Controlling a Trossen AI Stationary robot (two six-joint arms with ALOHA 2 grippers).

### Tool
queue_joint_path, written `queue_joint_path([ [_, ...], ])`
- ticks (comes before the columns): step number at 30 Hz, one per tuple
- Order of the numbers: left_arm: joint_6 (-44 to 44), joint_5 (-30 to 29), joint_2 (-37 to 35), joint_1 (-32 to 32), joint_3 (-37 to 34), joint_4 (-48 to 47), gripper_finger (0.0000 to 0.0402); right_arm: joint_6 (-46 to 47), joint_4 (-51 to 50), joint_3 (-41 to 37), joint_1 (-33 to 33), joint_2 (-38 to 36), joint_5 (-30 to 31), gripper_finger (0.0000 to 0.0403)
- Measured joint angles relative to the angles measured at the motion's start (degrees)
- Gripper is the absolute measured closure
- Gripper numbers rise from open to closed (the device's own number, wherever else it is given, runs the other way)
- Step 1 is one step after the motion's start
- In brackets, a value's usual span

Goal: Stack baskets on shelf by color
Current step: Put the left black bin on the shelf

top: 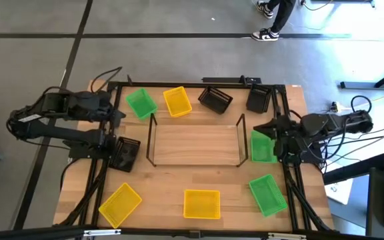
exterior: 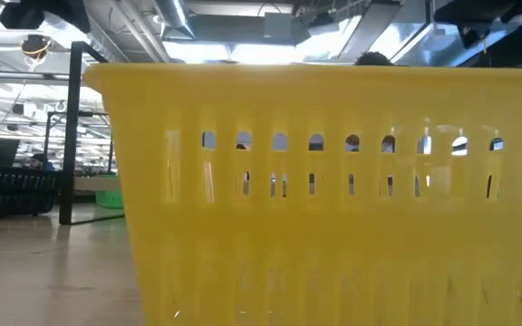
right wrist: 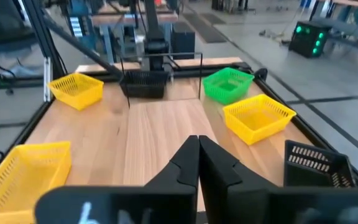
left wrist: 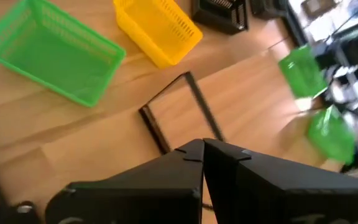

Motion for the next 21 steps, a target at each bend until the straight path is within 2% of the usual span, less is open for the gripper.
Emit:
queue_joint_path([
  [6,-1.5,-0.4,0.0,0.0,0.0,2.4,0.0401,-0.3,-4.2,5.6,0.0,5.0,0.0,0.0397],
  [13,-2.0,-0.5,0.2,0.0,0.0,2.2,0.0401,-0.2,-5.0,7.6,0.0,7.2,0.0,0.0397],
  [18,-7.1,4.0,0.2,0.0,0.0,1.4,0.0399,-0.2,-5.0,7.7,0.0,7.4,0.0,0.0397],
  [21,-10.5,7.2,0.2,0.0,-0.1,0.0,0.0384,-0.2,-5.0,7.7,0.0,7.4,0.0,0.0397],
])
